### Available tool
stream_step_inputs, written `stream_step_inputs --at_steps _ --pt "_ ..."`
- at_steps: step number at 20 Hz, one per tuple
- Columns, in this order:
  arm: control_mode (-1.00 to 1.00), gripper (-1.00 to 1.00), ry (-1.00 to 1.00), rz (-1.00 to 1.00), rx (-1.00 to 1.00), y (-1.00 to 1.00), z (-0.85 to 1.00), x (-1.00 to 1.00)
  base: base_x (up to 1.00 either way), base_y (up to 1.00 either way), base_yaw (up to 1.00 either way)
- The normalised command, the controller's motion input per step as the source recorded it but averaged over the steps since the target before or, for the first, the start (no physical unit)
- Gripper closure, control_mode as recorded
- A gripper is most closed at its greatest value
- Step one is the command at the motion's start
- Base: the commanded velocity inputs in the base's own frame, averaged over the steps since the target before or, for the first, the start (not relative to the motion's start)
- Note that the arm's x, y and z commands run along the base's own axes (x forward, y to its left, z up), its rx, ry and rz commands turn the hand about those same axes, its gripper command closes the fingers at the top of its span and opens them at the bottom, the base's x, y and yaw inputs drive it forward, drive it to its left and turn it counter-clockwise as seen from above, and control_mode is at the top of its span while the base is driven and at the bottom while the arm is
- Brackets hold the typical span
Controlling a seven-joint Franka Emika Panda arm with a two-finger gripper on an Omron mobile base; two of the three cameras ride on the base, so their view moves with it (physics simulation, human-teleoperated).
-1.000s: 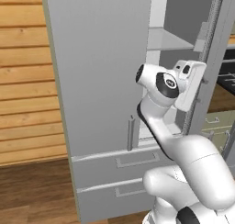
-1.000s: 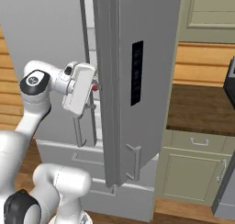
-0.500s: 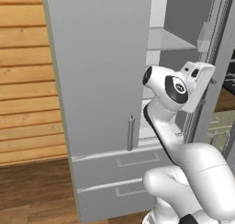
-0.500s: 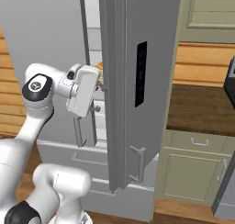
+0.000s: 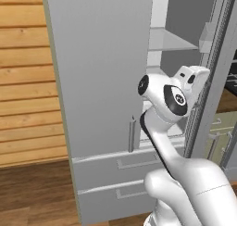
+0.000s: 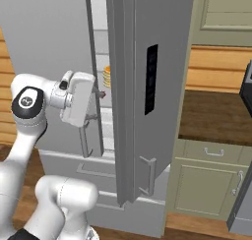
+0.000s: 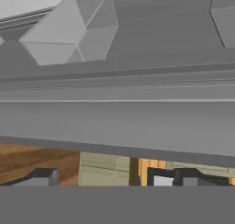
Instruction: Take the strawberry from the fridge and place it on top of the pancake, located on the dining counter.
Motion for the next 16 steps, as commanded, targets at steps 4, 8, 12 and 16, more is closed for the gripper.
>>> stream_step_inputs --at_steps 4,8,12,16 --pt "-1.0 -1.0 0.04 0.02 0.0 -0.27 0.0 0.68 0.0 0.0 0.0" --pt "-1.0 -1.0 0.02 0.01 0.0 -0.24 -0.01 0.67 0.0 0.0 0.0" --pt "-1.0 -1.0 0.0 -0.03 0.0 -0.49 -0.04 0.01 0.0 0.0 0.0" --pt "-1.0 -1.0 0.0 -0.08 0.0 -0.77 -0.08 -0.31 0.0 0.0 0.0"
